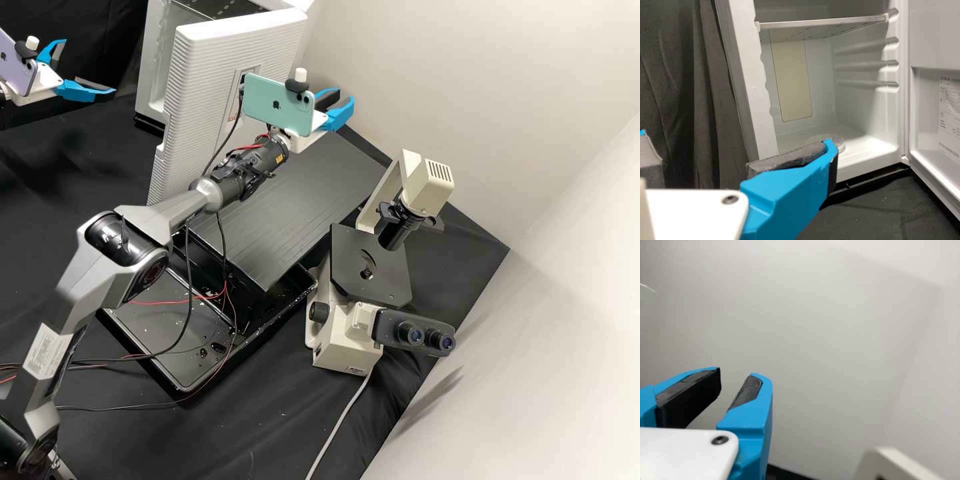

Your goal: Close the incubator door

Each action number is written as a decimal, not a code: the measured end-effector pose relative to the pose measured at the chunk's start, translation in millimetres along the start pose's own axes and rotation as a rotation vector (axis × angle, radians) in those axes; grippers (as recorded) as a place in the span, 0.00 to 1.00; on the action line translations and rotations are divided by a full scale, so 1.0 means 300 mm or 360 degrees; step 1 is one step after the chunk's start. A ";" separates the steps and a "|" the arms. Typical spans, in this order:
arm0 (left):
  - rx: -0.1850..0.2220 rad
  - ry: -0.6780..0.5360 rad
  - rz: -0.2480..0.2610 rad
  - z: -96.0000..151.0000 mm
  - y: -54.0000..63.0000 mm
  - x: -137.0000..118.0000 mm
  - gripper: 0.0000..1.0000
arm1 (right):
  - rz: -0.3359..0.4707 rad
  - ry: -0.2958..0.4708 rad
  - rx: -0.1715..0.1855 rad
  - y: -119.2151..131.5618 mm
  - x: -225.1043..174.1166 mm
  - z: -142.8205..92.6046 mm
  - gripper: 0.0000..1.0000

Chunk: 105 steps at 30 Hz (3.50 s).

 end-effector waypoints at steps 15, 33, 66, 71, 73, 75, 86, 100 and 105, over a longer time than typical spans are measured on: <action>0.0000 0.0000 0.0000 0.000 0.000 0.000 1.00 | -0.0092 0.0383 -0.0046 -0.052 0.075 -0.079 0.00; 0.0000 0.0000 0.0000 0.000 0.000 0.000 1.00 | -0.0250 0.0656 -0.0163 -0.114 0.131 -0.139 0.00; 0.0000 0.0000 0.0000 0.000 0.000 0.000 1.00 | -0.0072 0.0667 -0.0297 -0.130 0.145 -0.339 0.00; 0.0000 0.0000 0.0000 0.000 0.000 0.000 1.00 | -0.0079 0.0677 -0.0292 -0.141 0.142 -0.354 0.00; 0.0000 0.0000 0.0000 0.000 0.000 0.000 1.00 | -0.0082 0.0679 -0.0291 -0.145 0.142 -0.355 0.00; 0.0000 0.0000 0.0000 0.000 0.000 0.000 1.00 | -0.0087 0.0679 -0.0290 -0.151 0.142 -0.355 0.00; 0.0000 0.0000 0.0000 0.000 0.000 0.000 1.00 | -0.0096 0.0700 -0.0275 -0.167 0.136 -0.380 0.00; 0.0000 0.0000 0.0000 0.000 0.000 0.000 1.00 | -0.0062 0.0750 -0.0251 -0.163 0.115 -0.458 0.00; 0.0000 0.0000 0.0000 0.000 0.000 0.000 1.00 | -0.0059 0.0750 -0.0251 -0.161 0.115 -0.459 0.00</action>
